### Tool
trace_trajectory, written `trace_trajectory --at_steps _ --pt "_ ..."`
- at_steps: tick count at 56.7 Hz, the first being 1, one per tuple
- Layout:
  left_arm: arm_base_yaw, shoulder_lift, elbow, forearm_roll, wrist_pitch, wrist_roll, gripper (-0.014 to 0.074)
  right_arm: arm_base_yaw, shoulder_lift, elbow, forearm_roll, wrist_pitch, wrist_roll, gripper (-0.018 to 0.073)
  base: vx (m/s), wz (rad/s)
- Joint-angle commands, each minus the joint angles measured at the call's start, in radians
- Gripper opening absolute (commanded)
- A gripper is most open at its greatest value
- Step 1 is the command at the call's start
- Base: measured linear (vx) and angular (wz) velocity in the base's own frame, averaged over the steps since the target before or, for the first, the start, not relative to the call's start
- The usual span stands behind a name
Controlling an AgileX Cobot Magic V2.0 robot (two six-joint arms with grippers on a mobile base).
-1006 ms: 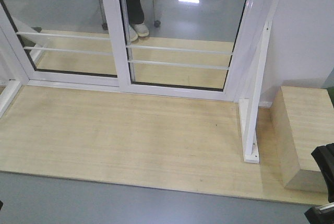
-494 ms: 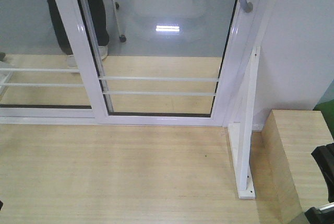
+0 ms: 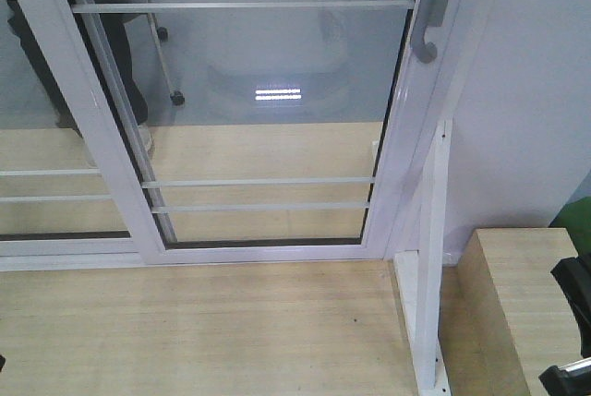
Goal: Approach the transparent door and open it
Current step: 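Stop the base in front of the door near its silver handle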
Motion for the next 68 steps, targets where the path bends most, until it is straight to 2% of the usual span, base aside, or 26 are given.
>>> trace_trajectory --at_steps 1,68 --pt "-0.005 -0.014 0.010 -0.006 -0.084 -0.007 0.0003 -0.004 -0.015 0.002 -0.010 -0.088 -0.002 0.0001 0.22 -0.03" --pt "-0.005 -0.015 0.009 -0.006 -0.084 -0.007 0.0003 -0.004 0.004 0.001 -0.010 -0.080 -0.002 0.0001 0.09 -0.01"
